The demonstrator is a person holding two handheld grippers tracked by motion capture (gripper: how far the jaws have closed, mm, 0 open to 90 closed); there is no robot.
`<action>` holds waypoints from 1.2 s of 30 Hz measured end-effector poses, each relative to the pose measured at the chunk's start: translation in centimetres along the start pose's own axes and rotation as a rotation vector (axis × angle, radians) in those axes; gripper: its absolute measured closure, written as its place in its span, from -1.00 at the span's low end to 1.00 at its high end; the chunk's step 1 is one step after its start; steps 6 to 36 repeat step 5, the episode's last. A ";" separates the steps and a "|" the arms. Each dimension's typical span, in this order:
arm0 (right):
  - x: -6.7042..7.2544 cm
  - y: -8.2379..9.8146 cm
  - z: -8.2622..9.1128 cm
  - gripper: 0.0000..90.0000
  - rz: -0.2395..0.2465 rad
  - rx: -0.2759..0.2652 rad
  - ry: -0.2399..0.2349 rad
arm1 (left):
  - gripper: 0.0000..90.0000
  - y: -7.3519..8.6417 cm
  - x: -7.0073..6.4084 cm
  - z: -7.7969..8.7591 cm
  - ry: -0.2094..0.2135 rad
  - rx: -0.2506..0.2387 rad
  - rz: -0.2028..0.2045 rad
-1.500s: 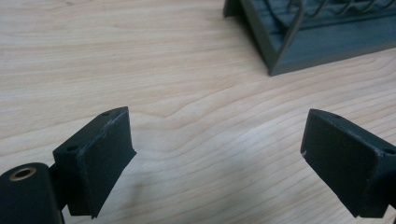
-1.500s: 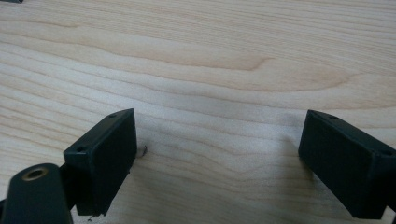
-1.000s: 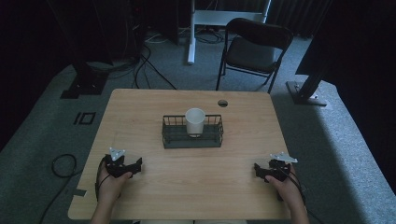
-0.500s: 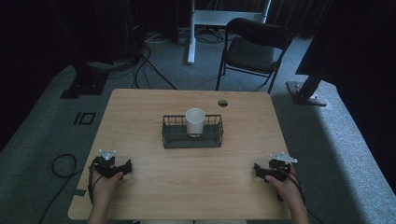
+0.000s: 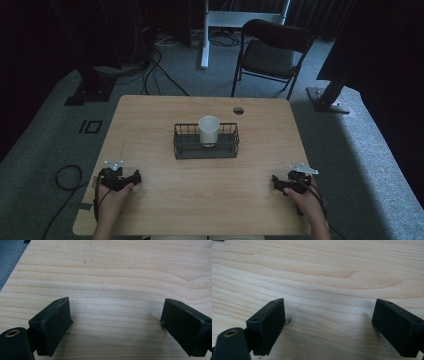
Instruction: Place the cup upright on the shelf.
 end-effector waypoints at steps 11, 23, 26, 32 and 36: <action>0.0 0.0 0.0 -0.76 0.000 0.000 0.000 | -0.78 0.0 0.0 0.0 0.000 0.000 0.001; 0.0 0.0 0.0 -0.76 0.000 0.000 0.000 | -0.78 0.0 0.0 0.0 0.000 0.000 0.001; 0.0 0.0 0.0 -0.76 0.000 0.000 0.000 | -0.78 0.0 0.0 0.0 0.000 0.000 0.001; 0.0 0.0 0.0 -0.76 0.000 0.000 0.000 | -0.78 0.0 0.0 0.0 0.000 0.000 0.001; 0.0 0.0 0.0 -0.76 0.000 0.000 0.000 | -0.78 0.0 0.0 0.0 0.000 0.000 0.001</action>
Point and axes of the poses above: each handheld gripper's, and its own axes: z roughly backward along the jaws, y roughly out of its underside, x roughly to its left, the point moved 4 cm from there along -z, roughly forward along the jaws, and after that the axes turned 10 degrees about -z, right-handed, at the moved point
